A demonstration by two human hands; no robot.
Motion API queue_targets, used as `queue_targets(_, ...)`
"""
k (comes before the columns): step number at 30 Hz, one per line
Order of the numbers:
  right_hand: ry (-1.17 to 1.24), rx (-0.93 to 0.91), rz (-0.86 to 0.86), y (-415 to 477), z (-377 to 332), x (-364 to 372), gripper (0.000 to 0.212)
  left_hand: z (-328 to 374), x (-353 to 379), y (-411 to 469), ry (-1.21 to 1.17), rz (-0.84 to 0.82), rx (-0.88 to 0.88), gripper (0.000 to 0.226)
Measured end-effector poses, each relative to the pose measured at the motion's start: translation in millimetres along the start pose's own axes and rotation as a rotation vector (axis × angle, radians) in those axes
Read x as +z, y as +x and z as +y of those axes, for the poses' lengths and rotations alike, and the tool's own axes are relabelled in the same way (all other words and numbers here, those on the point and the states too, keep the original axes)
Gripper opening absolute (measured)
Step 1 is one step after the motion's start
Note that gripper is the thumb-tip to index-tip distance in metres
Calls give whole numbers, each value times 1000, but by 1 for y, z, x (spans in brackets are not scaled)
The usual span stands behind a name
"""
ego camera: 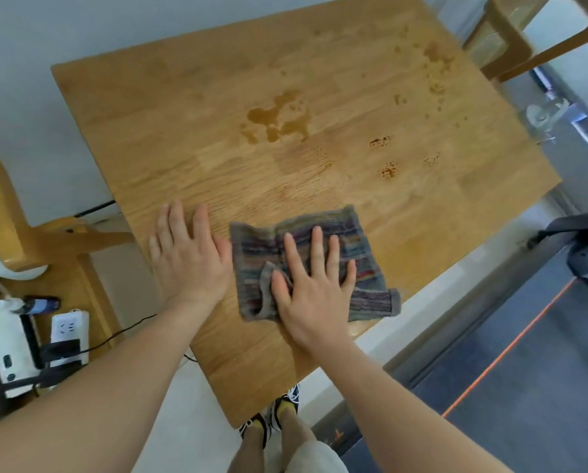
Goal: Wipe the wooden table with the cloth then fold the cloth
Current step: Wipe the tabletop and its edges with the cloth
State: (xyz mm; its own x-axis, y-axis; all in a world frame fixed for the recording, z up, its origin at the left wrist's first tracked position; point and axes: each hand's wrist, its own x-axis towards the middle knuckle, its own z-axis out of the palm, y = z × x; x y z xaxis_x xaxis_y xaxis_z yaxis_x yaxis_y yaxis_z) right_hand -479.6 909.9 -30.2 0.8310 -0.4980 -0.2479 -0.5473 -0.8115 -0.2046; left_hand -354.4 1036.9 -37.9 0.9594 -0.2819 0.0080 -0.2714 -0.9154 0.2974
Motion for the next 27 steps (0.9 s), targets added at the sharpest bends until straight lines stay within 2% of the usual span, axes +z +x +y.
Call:
queue_targets(3, -48, -207, -56, 3, -3, -1, 57, 0, 0, 1, -6, 4, 1, 49)
queue_targets(5, -141, -394, -66, 21, 31, -13, 58, -1, 0, 0, -16, -1, -9, 49)
queue_targets(6, -162, -413, -63, 33, 51, -21, 59, -1, 0, 0, -19, 0, -11, 49)
queue_targets(7, -165, -360, -40, 45, 68, -27, 59, -2, 0, -1, -22, 3, -12, 49)
queue_targets(9, -118, -140, 28, 61, 82, -34, 60, -3, 0, -2, -18, 10, -9, 49)
queue_targets(11, -66, 15, 31, 60, 65, -30, 60, -3, -1, 1, -27, 1, -15, 49)
queue_targets(12, -47, 27, 20, 53, 47, -24, 61, -3, -1, 3, -40, -1, -28, 49)
queue_targets(16, -64, -234, -79, 5, -24, -1, 66, -4, -8, 3, -127, 9, -43, 42)
queue_targets(19, -138, -308, -54, 14, -20, -16, 70, -19, -19, 18, -114, 33, -33, 39)
queue_targets(20, -169, -381, -39, 20, -11, -22, 69, -27, -22, 28, -118, 48, -119, 42)
queue_targets(23, -272, -791, -103, 34, 3, -20, 55, -34, -31, 57, -329, 25, -477, 68)
queue_targets(25, -275, -868, -139, 40, 1, -11, 54, -27, -28, 60, -357, -19, -527, 67)
queue_targets(27, -243, -849, -135, 48, -6, -8, 54, -25, -25, 59, -320, -10, -537, 61)
